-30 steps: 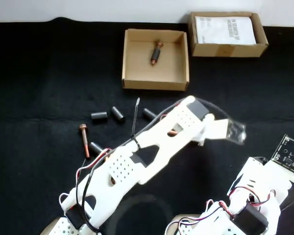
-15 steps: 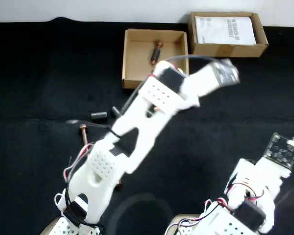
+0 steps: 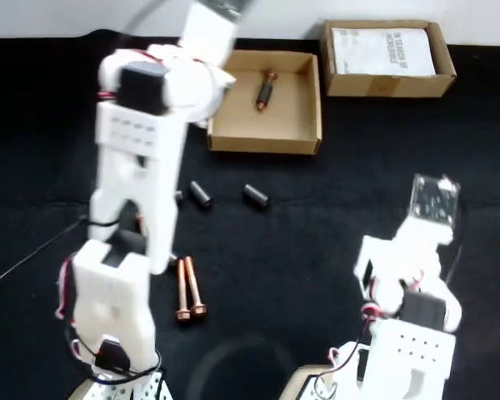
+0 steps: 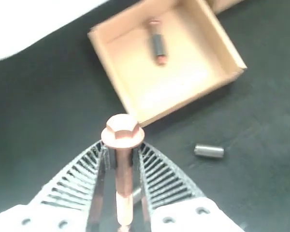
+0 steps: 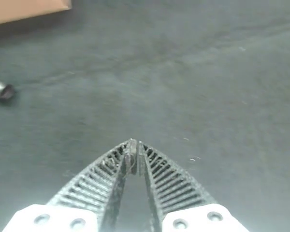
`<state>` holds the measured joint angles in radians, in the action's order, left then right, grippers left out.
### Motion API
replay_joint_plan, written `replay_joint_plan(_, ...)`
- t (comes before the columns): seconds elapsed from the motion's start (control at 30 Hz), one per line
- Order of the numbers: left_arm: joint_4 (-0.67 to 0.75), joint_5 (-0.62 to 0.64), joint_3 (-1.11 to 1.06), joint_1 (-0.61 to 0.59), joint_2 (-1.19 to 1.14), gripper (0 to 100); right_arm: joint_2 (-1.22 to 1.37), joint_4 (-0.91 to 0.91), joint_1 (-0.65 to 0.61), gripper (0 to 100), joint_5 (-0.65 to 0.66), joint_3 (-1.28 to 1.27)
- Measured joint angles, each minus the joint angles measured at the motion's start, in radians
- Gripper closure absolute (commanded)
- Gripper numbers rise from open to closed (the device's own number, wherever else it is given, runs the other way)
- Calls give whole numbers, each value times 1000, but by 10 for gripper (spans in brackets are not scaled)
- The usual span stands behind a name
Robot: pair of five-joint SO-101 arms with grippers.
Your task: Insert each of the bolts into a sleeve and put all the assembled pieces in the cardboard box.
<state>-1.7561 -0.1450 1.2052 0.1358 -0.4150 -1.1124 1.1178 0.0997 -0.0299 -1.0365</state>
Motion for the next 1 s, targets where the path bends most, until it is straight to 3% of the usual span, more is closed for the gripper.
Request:
replay_joint_plan(0.27, -2, 87, -425, -133, 368, 992, 388, 137, -115, 992, -91, 374)
replay_joint_plan(0.67, -2, 89, -1129, -138, 987, 992, 801, 491, -350, 992, -95, 810)
replay_joint_plan(1.0, 5, 89, -1507, -137, 1381, 992, 1037, 509, -542, 992, -95, 1053)
